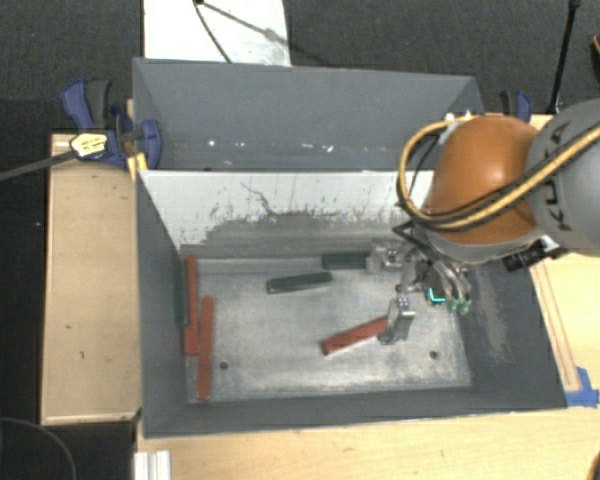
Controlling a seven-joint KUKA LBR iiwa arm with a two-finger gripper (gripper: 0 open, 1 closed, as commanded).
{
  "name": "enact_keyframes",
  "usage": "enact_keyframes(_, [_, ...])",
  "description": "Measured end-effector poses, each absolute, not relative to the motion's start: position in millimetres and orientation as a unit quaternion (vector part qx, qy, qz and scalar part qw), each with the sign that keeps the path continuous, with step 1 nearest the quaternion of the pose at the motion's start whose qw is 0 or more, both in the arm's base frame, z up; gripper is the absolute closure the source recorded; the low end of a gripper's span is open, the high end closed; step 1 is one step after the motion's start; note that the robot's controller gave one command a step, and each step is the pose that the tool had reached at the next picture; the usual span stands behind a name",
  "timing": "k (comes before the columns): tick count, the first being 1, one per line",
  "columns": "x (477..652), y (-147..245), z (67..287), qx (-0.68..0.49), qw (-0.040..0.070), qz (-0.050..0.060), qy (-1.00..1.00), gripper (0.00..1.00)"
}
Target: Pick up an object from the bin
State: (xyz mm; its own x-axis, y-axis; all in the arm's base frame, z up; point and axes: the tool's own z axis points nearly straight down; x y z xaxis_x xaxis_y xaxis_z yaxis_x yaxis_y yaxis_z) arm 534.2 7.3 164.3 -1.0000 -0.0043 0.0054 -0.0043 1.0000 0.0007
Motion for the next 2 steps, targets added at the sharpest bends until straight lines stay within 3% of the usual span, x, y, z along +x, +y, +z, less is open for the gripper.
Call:
enact_keyframes(1, [504.5, 9.2, 66.6, -0.076, 0.003, 0.000, -0.997, 0.00])
enact_keyframes(2, [507.1, 9.1, 70.3, -0.076, -0.001, -0.001, -0.997, 1.00])
